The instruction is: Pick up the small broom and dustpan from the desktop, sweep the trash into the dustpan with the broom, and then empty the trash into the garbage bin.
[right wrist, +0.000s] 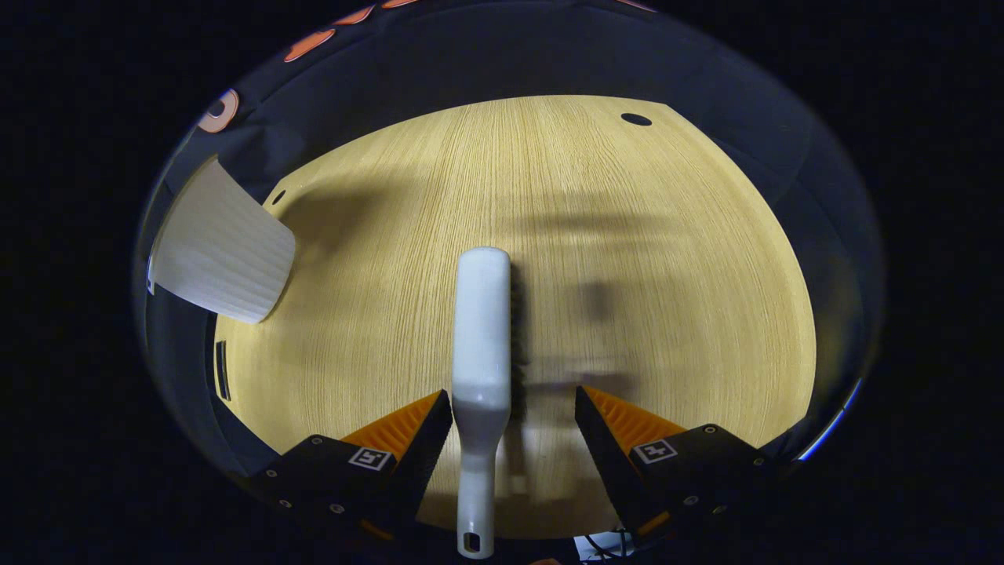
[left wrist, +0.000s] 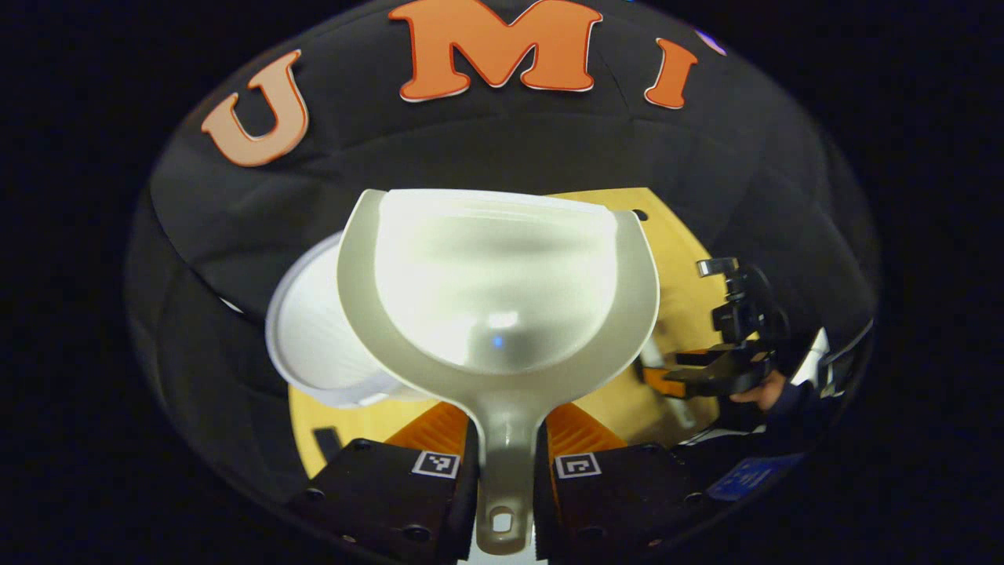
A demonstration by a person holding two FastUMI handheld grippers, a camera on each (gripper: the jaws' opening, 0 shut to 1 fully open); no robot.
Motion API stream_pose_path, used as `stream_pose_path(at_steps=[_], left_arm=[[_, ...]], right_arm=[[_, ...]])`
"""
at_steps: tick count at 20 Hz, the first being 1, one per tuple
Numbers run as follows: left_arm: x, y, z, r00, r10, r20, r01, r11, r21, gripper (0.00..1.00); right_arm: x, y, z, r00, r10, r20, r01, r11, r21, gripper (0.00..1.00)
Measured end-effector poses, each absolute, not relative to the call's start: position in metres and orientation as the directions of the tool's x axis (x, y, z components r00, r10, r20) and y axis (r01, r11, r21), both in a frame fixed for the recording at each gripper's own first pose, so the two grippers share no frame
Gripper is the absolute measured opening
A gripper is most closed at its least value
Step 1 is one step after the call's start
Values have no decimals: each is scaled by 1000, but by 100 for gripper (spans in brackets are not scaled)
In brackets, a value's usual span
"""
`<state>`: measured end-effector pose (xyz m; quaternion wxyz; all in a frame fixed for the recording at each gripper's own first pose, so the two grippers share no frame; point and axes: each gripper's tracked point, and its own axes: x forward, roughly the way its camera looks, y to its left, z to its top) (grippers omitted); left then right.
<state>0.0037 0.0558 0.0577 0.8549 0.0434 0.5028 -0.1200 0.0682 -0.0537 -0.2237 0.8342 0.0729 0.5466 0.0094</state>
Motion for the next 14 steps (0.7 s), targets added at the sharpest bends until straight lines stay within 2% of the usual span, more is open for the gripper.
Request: stream_pose_path(at_steps=[4, 8, 12, 14], left_arm=[[-10, 9, -8, 433, -177, -884, 197, 975, -98, 30], [-38, -5, -85, 320, -143, -936, 168, 981, -93, 30], [-63, -19, -156, 177, -143, -974, 52, 989, -136, 30], [-68, -23, -175, 137, -141, -980, 24, 990, -139, 31]], right_arm=[[66, -57, -221, 413, 90, -906, 71, 989, 130, 96], [66, -55, -224, 410, 84, -908, 57, 992, 117, 96], [63, -51, -229, 393, 78, -916, 43, 994, 103, 96], [62, -47, -230, 387, 82, -919, 32, 994, 102, 95]])
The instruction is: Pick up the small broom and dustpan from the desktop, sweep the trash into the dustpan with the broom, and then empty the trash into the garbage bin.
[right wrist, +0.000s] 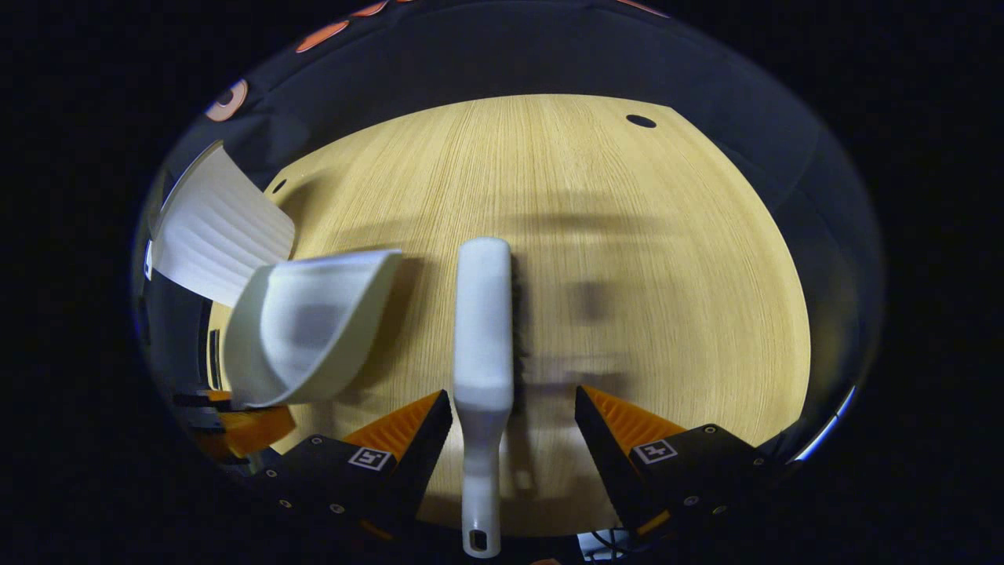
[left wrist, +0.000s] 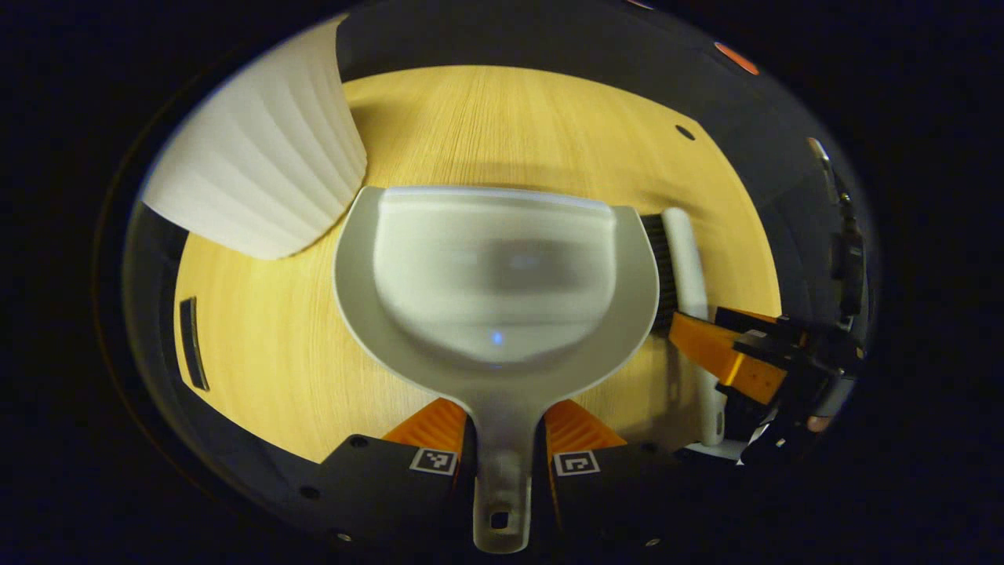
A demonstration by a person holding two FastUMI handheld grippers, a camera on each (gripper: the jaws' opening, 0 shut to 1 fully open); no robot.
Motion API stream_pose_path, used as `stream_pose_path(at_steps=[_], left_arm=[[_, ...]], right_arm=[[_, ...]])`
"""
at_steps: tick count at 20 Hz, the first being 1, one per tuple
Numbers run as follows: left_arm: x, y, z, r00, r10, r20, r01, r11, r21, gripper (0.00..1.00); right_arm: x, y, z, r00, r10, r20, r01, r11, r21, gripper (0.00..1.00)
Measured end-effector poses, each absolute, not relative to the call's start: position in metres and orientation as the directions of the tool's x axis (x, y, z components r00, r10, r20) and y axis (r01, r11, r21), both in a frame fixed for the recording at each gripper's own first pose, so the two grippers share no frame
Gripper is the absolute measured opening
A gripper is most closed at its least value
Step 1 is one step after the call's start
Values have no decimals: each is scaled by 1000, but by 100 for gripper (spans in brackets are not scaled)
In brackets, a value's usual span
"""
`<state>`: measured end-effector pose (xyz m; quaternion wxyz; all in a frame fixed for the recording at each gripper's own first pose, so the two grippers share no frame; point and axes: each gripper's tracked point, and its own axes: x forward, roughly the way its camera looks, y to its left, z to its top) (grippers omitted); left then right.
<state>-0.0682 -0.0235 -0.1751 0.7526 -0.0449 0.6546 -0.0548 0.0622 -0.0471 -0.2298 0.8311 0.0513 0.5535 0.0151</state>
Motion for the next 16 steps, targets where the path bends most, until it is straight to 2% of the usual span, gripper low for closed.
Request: stream_pose_path(at_steps=[2, 6, 11, 13, 15, 16], left_arm=[[-68, -31, -185, 120, -152, -981, -4, 988, -154, 30], [-56, -34, -198, 140, -139, -980, 6, 990, -139, 30], [-68, -36, -205, 148, -132, -980, 13, 991, -132, 37], [-68, -33, -199, 174, -118, -978, 31, 993, -114, 42], [-69, -30, -185, 192, -127, -973, 52, 991, -119, 55], [-70, -30, -179, 200, -125, -972, 60, 991, -115, 67]], right_arm=[[60, -42, -228, 384, 87, -919, 19, 995, 102, 96], [59, -42, -226, 387, 83, -918, 19, 995, 98, 96], [59, -44, -222, 405, 82, -911, 25, 995, 100, 96], [60, -45, -220, 422, 83, -903, 32, 994, 106, 96], [62, -47, -213, 446, 88, -891, 38, 992, 118, 96], [61, -49, -208, 454, 88, -887, 41, 992, 120, 96]])
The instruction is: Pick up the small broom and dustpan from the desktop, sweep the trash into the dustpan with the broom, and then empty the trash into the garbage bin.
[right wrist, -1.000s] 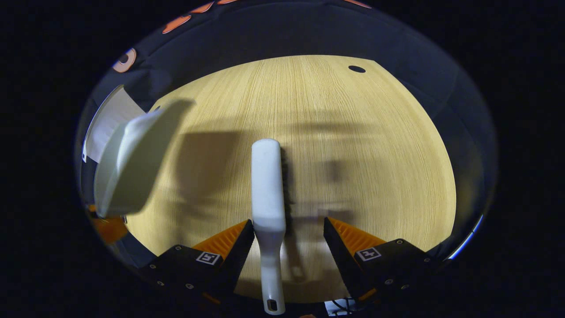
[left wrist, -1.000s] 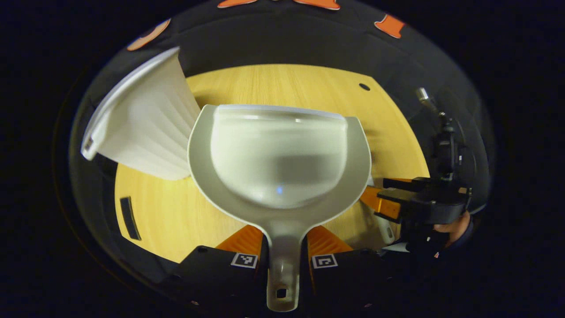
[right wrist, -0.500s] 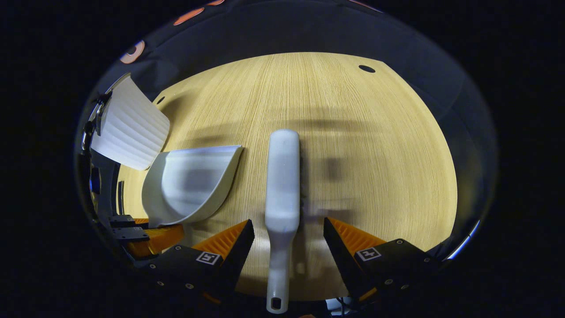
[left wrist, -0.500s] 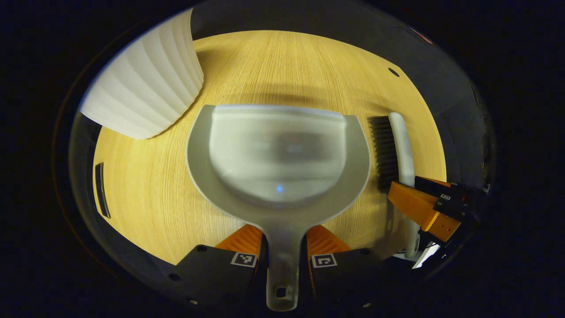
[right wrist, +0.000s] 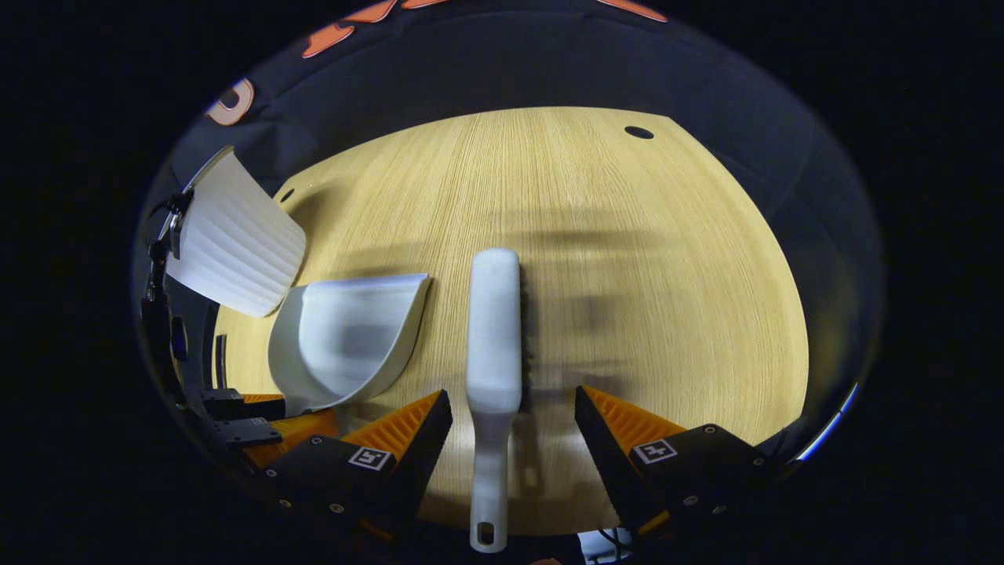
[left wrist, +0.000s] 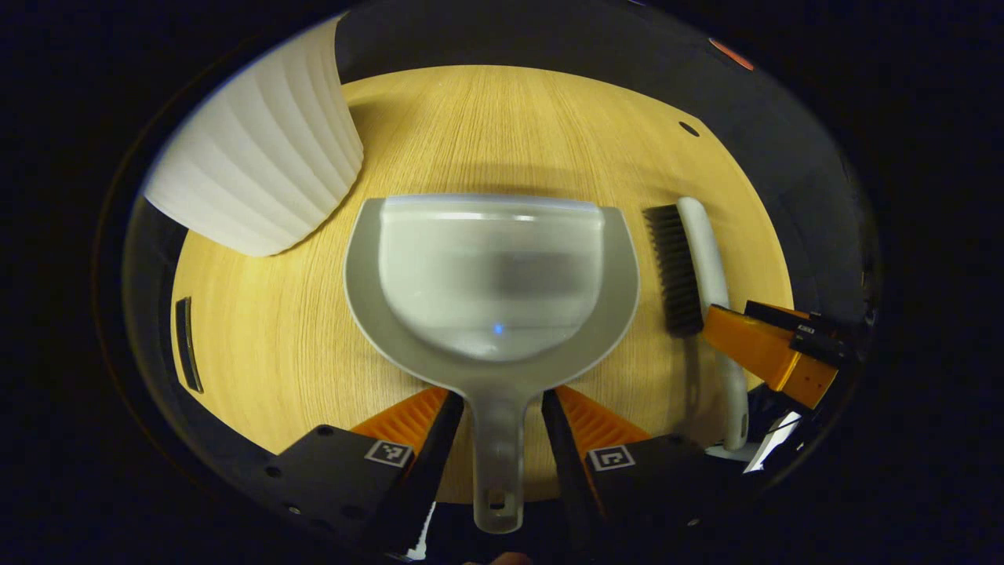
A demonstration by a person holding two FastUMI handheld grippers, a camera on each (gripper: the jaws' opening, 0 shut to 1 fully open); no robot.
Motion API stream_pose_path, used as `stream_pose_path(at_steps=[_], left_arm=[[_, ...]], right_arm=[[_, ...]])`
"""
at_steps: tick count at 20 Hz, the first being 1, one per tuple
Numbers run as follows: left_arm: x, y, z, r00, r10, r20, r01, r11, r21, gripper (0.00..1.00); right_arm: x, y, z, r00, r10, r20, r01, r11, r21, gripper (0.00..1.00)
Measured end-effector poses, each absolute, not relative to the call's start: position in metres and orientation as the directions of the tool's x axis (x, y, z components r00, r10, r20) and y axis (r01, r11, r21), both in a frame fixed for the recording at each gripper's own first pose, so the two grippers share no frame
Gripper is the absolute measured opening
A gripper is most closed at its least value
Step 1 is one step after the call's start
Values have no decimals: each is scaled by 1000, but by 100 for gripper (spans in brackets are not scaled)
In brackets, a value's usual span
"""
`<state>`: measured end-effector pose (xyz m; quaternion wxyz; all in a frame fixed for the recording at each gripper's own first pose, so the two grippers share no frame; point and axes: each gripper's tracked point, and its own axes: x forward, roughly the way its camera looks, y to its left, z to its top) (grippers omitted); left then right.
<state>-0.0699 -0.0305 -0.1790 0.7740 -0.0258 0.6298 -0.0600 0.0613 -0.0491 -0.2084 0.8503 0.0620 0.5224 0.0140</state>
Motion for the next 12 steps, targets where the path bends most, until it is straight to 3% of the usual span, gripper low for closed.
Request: stream_pose_path(at_steps=[4, 5, 6, 8, 12], left_arm=[[-59, -21, -141, 310, -91, -946, 68, 995, -74, 77], [-51, -21, -128, 357, -82, -930, 70, 996, -61, 75], [-43, -19, -114, 396, -72, -915, 72, 996, -47, 87], [-22, -21, -89, 482, -61, -874, 83, 996, -23, 91], [34, -43, -28, 696, -117, -709, 116, 992, -50, 95]], right_arm=[[61, -57, -182, 510, 79, -857, 54, 991, 124, 96], [65, -60, -174, 535, 67, -842, 54, 992, 114, 96], [70, -64, -166, 568, 53, -821, 52, 994, 99, 96], [78, -71, -143, 634, 29, -772, 48, 996, 76, 95], [108, -76, -72, 797, 5, -604, 37, 998, 57, 95]])
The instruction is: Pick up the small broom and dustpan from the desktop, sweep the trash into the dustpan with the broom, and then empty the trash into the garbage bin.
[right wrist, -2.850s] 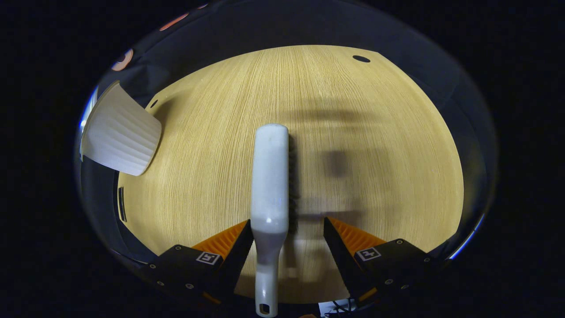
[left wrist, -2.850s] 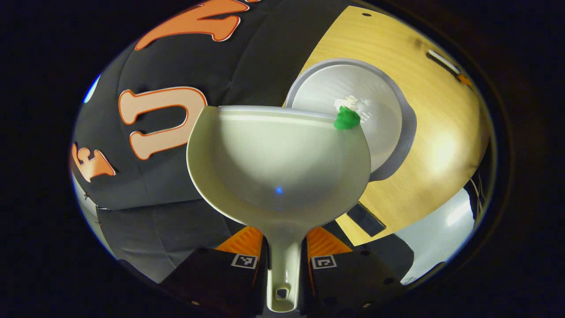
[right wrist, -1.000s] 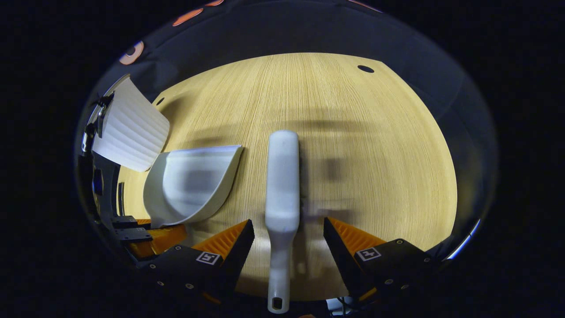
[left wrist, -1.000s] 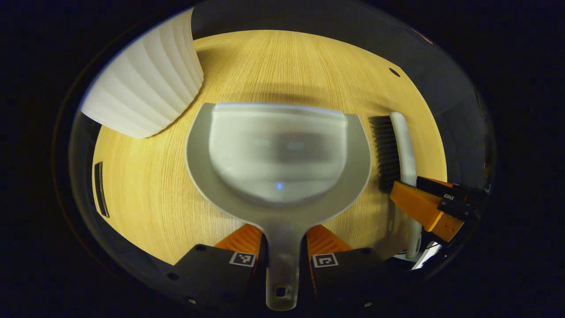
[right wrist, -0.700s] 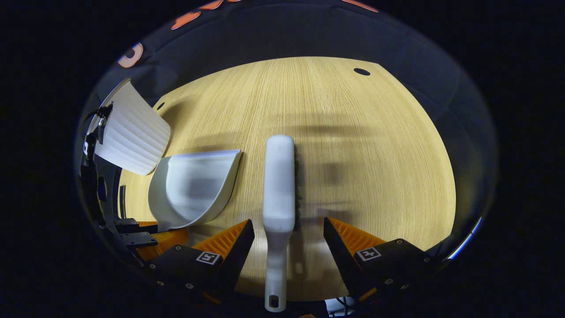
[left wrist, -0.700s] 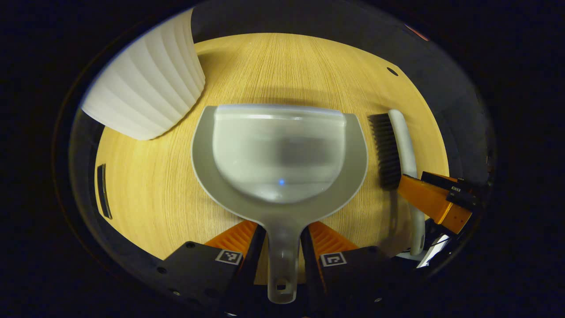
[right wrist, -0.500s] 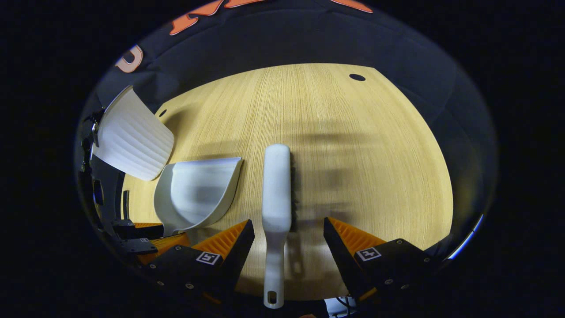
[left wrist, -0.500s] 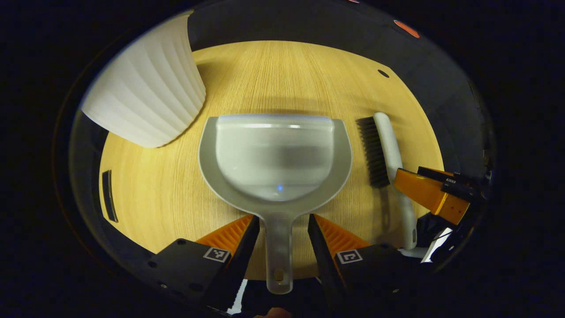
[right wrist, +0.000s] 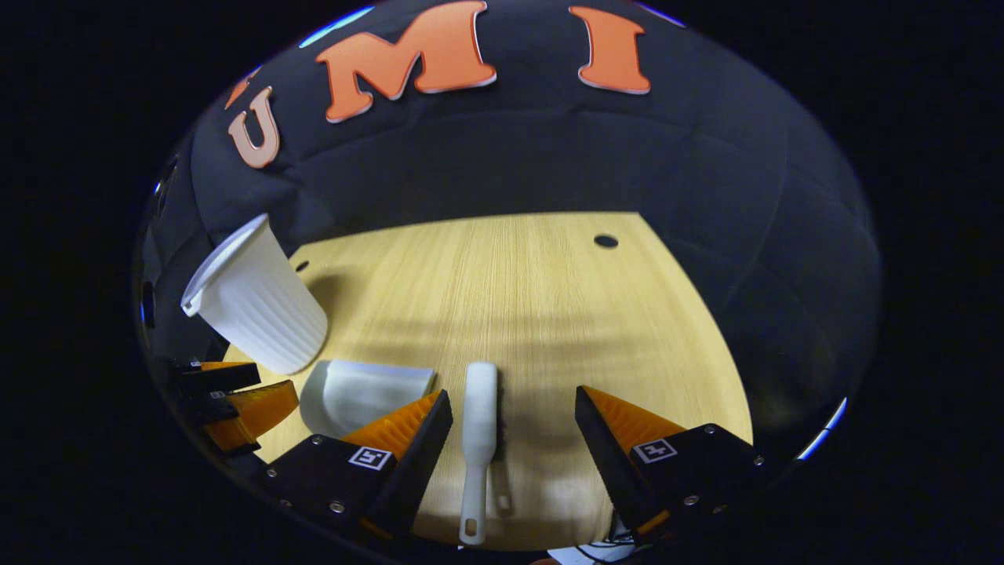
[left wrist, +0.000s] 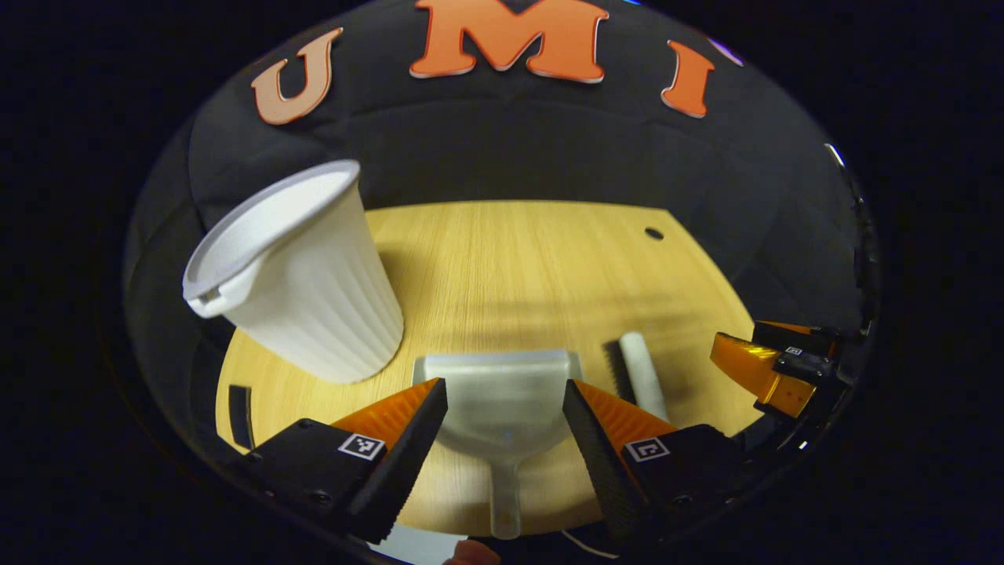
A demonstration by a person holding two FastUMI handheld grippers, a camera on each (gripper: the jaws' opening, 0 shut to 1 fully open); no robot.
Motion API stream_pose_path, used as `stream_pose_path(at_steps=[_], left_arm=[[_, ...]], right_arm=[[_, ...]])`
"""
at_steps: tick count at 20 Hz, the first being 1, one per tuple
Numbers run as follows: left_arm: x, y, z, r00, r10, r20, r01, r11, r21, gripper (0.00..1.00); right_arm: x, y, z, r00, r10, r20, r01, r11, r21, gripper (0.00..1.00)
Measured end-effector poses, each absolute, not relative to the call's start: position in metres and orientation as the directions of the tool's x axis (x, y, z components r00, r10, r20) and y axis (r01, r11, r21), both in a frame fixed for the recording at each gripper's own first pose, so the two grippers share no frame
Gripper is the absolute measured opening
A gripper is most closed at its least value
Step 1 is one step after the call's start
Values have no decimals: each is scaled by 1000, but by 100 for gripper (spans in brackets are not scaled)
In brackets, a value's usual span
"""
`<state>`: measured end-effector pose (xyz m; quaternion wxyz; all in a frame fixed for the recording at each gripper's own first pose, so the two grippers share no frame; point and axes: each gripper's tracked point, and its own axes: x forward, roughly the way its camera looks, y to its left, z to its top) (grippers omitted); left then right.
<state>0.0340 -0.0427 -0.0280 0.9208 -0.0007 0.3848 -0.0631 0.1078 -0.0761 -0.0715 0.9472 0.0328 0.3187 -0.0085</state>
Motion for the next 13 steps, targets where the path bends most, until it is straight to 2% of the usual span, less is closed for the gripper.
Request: stream_pose_path(at_steps=[4, 6, 8, 9, 13], left_arm=[[63, -36, 40, 855, -127, -503, 110, 992, -64, 95], [61, -33, 43, 912, -117, -393, 100, 993, -64, 95], [73, -39, 48, 956, -116, -270, 101, 992, -69, 94], [69, -29, 64, 968, -105, -229, 90, 993, -74, 94], [63, -38, 54, 993, -72, -95, 65, 995, -74, 93]], right_arm=[[129, -71, -6, 912, -5, -410, -1, 1000, -14, 95], [133, -71, 31, 947, -10, -322, 2, 1000, -23, 95], [134, -70, 61, 970, -12, -242, 5, 1000, -27, 95], [132, -71, 74, 980, -3, -199, -1, 1000, -19, 95], [128, -79, 122, 999, -45, -22, 45, 999, -19, 95]])
